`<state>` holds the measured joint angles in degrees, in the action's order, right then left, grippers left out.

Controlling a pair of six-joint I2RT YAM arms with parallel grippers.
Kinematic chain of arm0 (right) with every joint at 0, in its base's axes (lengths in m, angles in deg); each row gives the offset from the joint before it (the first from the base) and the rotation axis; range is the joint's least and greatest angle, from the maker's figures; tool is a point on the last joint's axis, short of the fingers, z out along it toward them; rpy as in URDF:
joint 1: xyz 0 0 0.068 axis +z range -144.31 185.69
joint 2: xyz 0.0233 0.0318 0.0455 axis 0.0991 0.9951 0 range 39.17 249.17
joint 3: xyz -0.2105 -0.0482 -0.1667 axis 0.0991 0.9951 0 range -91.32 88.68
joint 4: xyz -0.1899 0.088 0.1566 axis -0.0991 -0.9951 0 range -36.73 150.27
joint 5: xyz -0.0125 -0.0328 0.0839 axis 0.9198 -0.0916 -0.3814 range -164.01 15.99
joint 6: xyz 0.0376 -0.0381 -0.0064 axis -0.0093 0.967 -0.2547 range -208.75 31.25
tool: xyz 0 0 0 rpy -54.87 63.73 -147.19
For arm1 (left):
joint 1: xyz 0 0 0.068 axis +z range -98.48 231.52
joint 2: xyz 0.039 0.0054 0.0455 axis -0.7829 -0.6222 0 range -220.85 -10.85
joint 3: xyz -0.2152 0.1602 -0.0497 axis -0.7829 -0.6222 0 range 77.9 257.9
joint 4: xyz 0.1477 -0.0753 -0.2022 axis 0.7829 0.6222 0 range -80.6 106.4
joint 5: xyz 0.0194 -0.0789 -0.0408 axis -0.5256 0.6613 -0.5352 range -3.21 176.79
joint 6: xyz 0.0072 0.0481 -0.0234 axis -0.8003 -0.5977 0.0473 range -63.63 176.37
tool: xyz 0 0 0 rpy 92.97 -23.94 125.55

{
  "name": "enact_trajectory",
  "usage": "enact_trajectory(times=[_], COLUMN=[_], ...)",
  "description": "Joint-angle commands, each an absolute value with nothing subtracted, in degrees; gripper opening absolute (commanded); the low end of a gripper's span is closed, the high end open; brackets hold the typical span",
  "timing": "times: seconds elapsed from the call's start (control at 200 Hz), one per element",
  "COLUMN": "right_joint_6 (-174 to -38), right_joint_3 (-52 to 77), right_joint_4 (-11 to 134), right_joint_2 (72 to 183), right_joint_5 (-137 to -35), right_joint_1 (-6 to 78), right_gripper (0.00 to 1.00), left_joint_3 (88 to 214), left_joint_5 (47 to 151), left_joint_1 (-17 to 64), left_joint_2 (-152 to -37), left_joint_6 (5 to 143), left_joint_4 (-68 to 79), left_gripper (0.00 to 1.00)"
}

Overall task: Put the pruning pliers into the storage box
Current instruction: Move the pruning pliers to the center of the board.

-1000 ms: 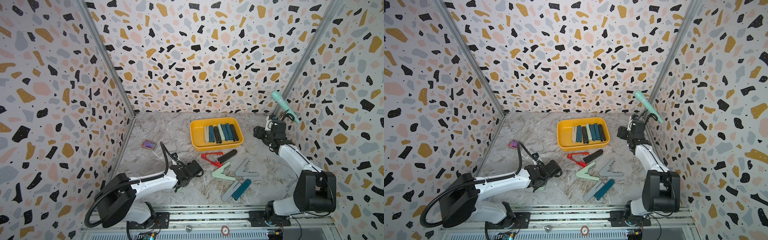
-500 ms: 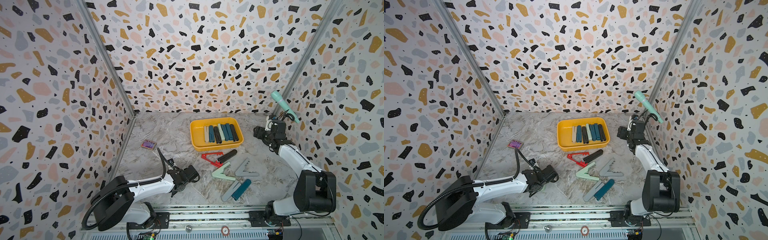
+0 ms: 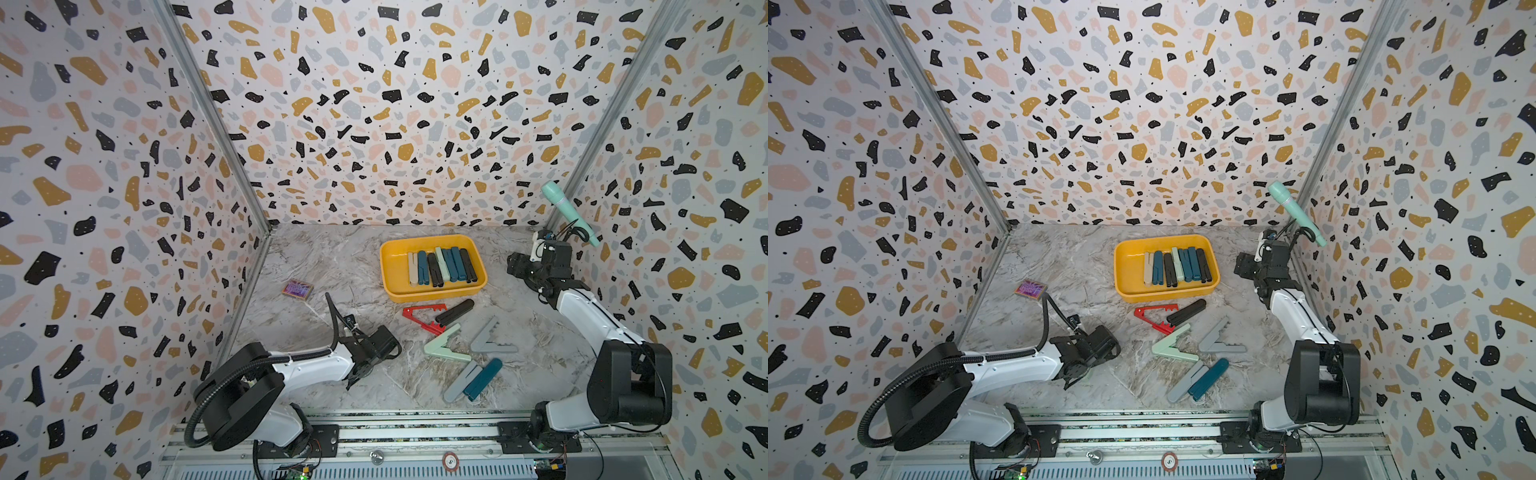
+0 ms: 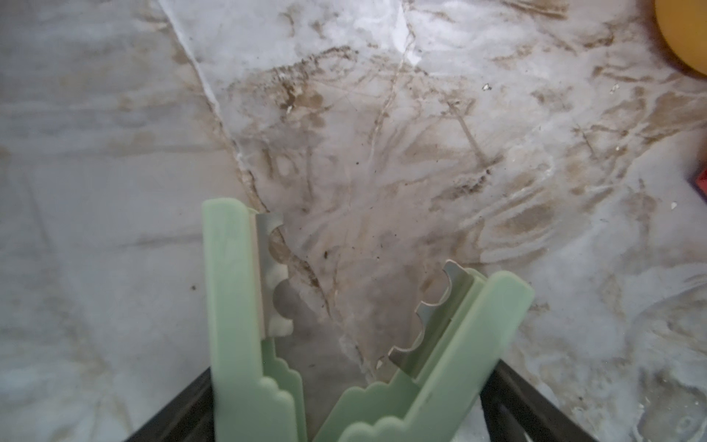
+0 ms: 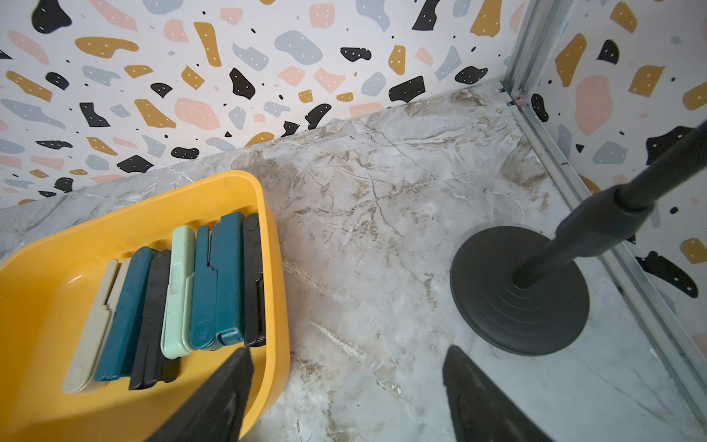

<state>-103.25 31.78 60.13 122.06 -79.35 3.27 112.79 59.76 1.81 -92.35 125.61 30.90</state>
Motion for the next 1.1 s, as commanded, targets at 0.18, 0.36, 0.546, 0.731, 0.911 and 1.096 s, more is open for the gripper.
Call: enact_trajectory(times=[0.18, 0.36, 0.546, 0.731, 0.911, 1.096], right_joint_6=[-103.3, -103.7, -101.6, -107.1, -112.6, -118.1], right_joint_3=[31.6, 32.0, 34.8, 38.4, 42.0, 43.9], right_joint_4=[59.8, 57.9, 55.0, 50.3, 46.3, 42.2], right_joint_2=[121.1, 121.0, 119.6, 119.0, 115.9, 111.6], right_joint_5=[-78.3, -79.8, -83.6, -84.1, -83.2, -82.1], right_joint_1=[3.0, 3.2, 5.4, 5.8, 6.0, 6.8], right_gripper=[0.80, 0.79, 0.78, 0.78, 0.78, 0.80], left_joint_3=[112.8, 114.8, 118.5, 122.0, 124.8, 124.3], left_joint_5=[59.8, 58.0, 57.6, 56.5, 55.7, 54.0], left_joint_1=[2.9, 2.9, 3.6, 4.3, 5.1, 5.1], left_joint_2=[-94.2, -94.4, -97.3, -100.6, -103.1, -102.9], left_joint_6=[121.2, 118.9, 114.4, 110.2, 104.8, 103.6], left_joint_4=[29.9, 29.5, 27.2, 25.1, 23.6, 24.7], left_gripper=[0.92, 0.85, 0.80, 0.79, 0.78, 0.85])
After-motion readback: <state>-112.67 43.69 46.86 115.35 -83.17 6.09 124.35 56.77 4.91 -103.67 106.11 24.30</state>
